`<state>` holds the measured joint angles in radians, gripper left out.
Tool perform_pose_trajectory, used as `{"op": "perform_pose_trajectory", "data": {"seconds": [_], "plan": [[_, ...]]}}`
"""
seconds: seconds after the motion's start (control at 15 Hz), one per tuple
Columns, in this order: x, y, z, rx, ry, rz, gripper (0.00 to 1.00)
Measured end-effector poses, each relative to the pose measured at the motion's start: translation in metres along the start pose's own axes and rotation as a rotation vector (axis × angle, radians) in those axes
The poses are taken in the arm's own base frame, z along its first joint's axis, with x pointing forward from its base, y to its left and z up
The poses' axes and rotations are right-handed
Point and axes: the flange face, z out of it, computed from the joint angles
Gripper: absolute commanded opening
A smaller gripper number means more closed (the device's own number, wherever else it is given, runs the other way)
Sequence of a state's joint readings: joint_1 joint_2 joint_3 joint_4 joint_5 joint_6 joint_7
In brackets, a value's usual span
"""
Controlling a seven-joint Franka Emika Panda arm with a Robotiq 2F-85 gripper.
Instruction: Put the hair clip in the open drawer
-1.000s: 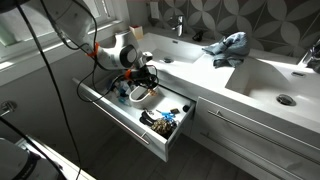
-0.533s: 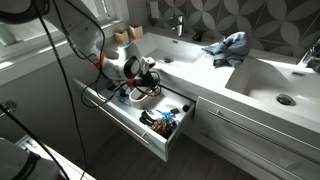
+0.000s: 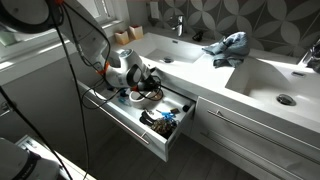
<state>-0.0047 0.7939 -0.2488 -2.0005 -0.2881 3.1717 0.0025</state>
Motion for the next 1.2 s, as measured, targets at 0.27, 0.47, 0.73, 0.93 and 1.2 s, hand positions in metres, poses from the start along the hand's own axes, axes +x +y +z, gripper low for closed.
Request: {"op": "perform_pose_trajectory", "data": {"seconds": [0.27, 0.47, 0.73, 0.93, 1.2], "plan": [[-0.002, -0.005, 0.013, -0.009, 0.041, -0.004, 0.02], [-0.002, -0.007, 0.019, -0.015, 0.069, 0.000, 0.37], [-0.003, -0.003, 0.019, -0.026, 0.093, -0.023, 0.64], [-0.004, 0.003, 0.016, -0.042, 0.099, -0.067, 0.84], [-0.010, -0.004, -0.005, -0.026, 0.033, -0.169, 1.00]]}}
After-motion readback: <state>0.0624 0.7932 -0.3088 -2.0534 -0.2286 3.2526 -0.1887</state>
